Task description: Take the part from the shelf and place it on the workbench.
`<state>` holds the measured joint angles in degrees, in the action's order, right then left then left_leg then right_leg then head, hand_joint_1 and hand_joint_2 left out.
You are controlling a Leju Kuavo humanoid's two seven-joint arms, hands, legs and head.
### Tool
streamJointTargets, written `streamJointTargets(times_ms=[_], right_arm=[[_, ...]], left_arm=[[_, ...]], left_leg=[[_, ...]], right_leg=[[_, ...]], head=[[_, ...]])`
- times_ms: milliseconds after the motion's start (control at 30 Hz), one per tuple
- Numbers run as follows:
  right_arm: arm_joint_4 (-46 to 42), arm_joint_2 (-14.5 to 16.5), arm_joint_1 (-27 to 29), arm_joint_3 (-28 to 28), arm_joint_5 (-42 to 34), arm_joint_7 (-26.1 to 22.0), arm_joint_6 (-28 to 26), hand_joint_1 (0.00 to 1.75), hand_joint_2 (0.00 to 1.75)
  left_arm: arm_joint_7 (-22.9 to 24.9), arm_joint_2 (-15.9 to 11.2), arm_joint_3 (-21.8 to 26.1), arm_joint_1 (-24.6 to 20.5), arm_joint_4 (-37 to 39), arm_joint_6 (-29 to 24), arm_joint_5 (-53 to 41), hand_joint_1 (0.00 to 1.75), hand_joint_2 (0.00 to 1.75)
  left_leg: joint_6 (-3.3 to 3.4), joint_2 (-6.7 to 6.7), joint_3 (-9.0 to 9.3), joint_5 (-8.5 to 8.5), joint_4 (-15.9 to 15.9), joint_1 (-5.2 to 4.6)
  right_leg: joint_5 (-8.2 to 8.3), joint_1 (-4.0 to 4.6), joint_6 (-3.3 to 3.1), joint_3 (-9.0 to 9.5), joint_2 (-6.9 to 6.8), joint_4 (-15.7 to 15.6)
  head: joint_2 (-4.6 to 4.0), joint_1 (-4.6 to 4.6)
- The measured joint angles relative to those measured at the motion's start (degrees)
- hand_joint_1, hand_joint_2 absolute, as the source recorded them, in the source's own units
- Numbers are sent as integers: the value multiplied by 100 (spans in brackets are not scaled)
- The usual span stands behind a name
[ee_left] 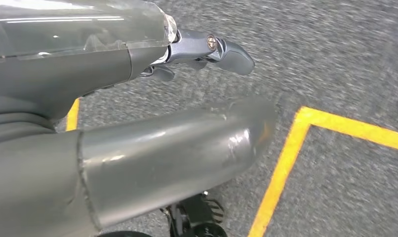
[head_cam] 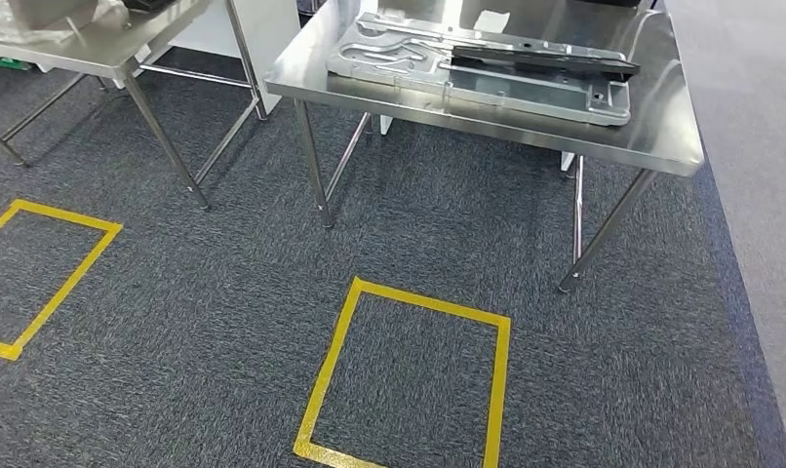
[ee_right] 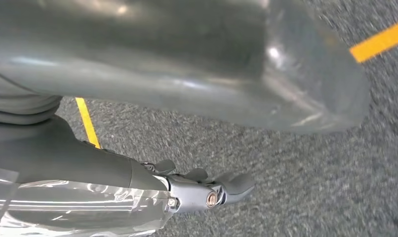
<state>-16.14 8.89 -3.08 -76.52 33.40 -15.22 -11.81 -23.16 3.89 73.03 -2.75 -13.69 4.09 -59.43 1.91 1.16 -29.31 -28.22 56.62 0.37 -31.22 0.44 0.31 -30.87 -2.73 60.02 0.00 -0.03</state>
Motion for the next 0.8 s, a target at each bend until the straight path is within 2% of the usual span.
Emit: streamJointTargets(times_ms=[67,100,133,167,200,267,300,333,367,433,467,500,567,600,633,667,700,733,800], right_arm=[[29,-6,9,1,50,-1,33,0,0],[46,-6,13,2,71,1,43,0,0],[58,-7,16,2,82,3,45,0,0],[66,-8,17,2,87,3,46,0,0],[72,-9,18,3,93,4,47,0,0],[75,-13,25,4,107,14,53,0,0],[79,-14,28,4,118,22,57,0,0],[84,-15,30,5,130,35,60,0,0],[91,-15,27,7,142,48,62,0,0],[106,-9,17,10,158,72,62,0,0],[113,-3,15,11,161,81,62,0,0],[119,3,18,14,163,86,61,0,0],[124,9,33,16,166,97,61,0,0],[124,9,40,17,170,107,60,0,0],[125,9,44,17,178,119,58,0,0],[126,9,46,17,186,132,55,0,0],[126,10,44,19,197,150,51,0,0],[127,12,41,20,207,166,47,0,0],[132,16,36,23,220,193,40,0,0]], left_arm=[[5,0,14,-2,-1,0,-3,0,0],[7,0,23,-1,-2,0,-4,0,0],[9,0,30,5,-2,-1,-5,0,0],[11,0,34,13,-2,-1,-6,0,0],[13,0,36,18,-2,-2,-9,0,0],[14,2,37,13,-2,-2,-22,0,0],[14,3,37,2,-2,-2,-36,0,0],[13,4,37,-7,-2,-2,-51,0,0],[13,3,37,-11,-2,-2,-66,0,0],[12,2,40,8,-2,-2,-82,0,0],[13,3,42,22,-2,-3,-84,0,0],[13,3,43,27,-2,-3,-84,0,0],[13,2,43,19,-2,-5,-81,0,0],[13,1,43,13,-2,-6,-84,0,0],[18,2,43,18,-2,-7,-90,0,0],[26,2,44,30,-2,-7,-97,0,0],[34,2,45,43,-2,-7,-103,0,0],[43,0,49,53,-2,-8,-108,0,0],[49,-9,65,44,-2,-9,-112,0,0]], left_leg=[[40,-81,-57,59,-2,6],[43,-127,-91,79,4,5],[37,-178,-116,94,13,4],[28,-233,-132,104,25,5],[20,-288,-141,108,39,7],[-10,-394,-160,108,79,1],[-39,-447,-183,111,104,-4],[-75,-496,-213,119,121,-7],[-116,-546,-242,136,126,-8],[-191,-618,-289,160,130,10],[-221,-567,-325,117,191,12],[-246,-476,-408,0,365,14],[-285,-258,-689,-373,993,19],[-303,-211,-852,-549,1363,26],[-317,-186,-955,-638,1623,31],[-323,-168,-966,-625,1702,33],[-320,-142,-866,-515,1563,33],[-304,-82,-658,-333,1213,30],[-243,143,-233,-80,421,0]], right_leg=[[-407,-45,51,-304,182,659],[-558,-65,67,-458,217,1001],[-597,-81,79,-545,230,1203],[-528,-93,86,-544,240,1221],[-355,-104,84,-440,264,1024],[26,-122,58,-81,460,302],[131,-128,43,54,563,0],[166,-126,28,125,639,-178],[149,-118,12,135,652,-233],[181,-126,-46,134,544,-273],[202,-135,-87,138,485,-296],[223,-144,-130,138,415,-321],[238,-130,-176,126,275,-339],[238,-119,-185,113,199,-334],[238,-110,-186,101,127,-329],[236,-104,-186,92,57,-322],[232,-99,-182,87,-11,-313],[227,-95,-175,91,-75,-306],[210,-71,-146,108,-190,-293]], head=[[0,20],[0,25],[0,24],[0,24],[0,25],[0,27],[0,25],[-1,23],[-1,21],[-1,21],[-1,12],[-1,-10],[-1,-50],[0,-61],[0,-61],[0,-61],[0,-63],[0,-63],[-1,-63]])
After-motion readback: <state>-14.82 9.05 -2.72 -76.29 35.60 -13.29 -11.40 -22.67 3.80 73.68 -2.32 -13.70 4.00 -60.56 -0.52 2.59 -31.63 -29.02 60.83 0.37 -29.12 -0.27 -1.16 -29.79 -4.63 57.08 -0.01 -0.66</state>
